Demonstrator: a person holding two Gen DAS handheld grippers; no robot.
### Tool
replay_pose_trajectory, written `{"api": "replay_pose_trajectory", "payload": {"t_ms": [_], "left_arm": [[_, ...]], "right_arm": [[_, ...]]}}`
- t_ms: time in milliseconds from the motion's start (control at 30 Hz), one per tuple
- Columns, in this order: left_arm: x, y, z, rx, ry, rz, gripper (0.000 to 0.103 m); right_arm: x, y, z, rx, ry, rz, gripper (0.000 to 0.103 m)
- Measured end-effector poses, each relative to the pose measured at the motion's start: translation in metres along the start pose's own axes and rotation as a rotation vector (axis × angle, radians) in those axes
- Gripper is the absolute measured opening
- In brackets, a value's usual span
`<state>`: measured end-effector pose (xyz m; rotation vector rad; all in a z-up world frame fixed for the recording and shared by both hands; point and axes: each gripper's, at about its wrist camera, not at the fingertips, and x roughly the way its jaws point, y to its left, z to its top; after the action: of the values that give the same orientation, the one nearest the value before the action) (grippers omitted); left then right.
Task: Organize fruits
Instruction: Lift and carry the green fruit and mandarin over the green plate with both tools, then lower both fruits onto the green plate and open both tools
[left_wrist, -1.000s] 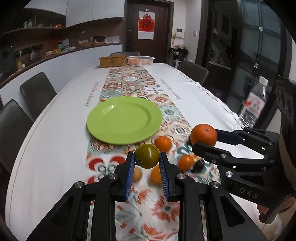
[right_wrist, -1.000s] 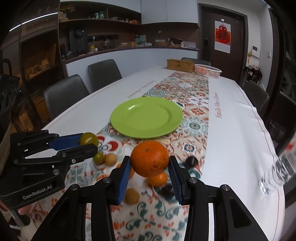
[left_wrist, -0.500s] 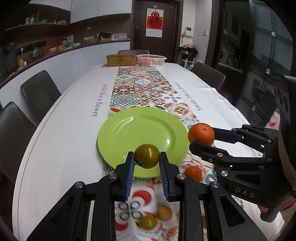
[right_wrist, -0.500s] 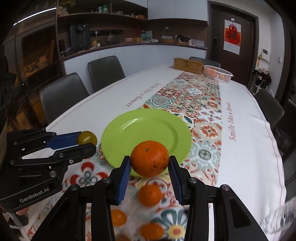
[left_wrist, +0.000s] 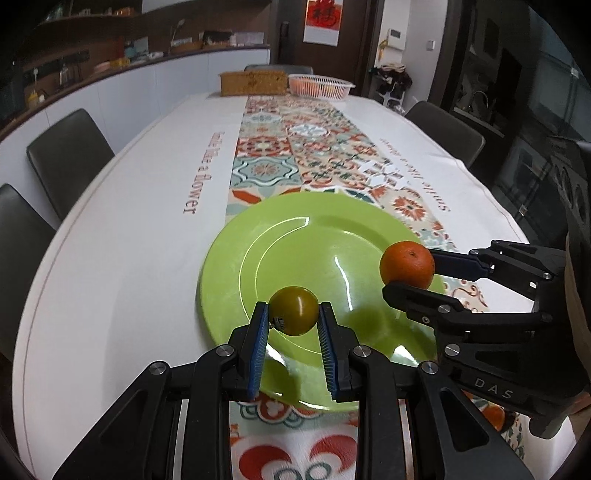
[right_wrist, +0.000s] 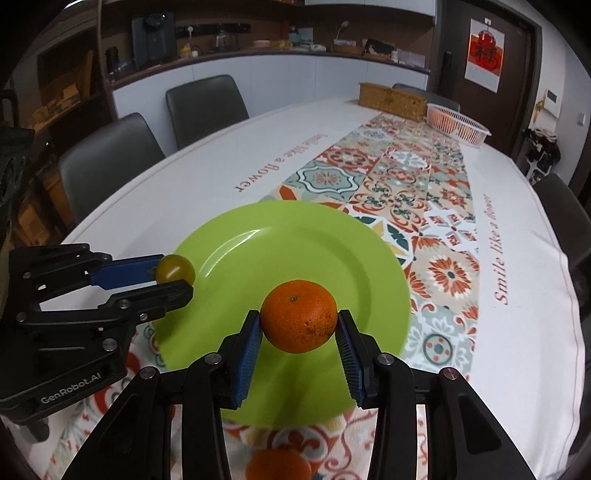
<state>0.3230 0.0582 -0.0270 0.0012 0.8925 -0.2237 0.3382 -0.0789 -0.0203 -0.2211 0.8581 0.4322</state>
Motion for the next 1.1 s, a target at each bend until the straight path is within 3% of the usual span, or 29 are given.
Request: {"api": "replay_pose_trajectory", "payload": {"t_ms": [333,500,633,1100], "left_arm": [[0.012,0.003,0.004,0.002,0.032,-0.011,0.027],[0.002,0.0,0.005,0.011,0.019,0.006,0.034],[-0.019,-0.008,0.001,0.042,-0.008,0.05,0.034],[-0.122,-0.058,-0.024,0.064,-0.159,0.038,0.043]], "right_arm": [[0.014,0.0,0.004,0.001,0.035,0.008,0.042],[0.01,0.0,0.002,0.001,0.044,0.004,0.045],[-0.014,0.001,-0.001,-0.003,0.007,-0.016,0.048],[-0.131,0.011,-0.034,0.001,-0.18,0.007,0.048]]}}
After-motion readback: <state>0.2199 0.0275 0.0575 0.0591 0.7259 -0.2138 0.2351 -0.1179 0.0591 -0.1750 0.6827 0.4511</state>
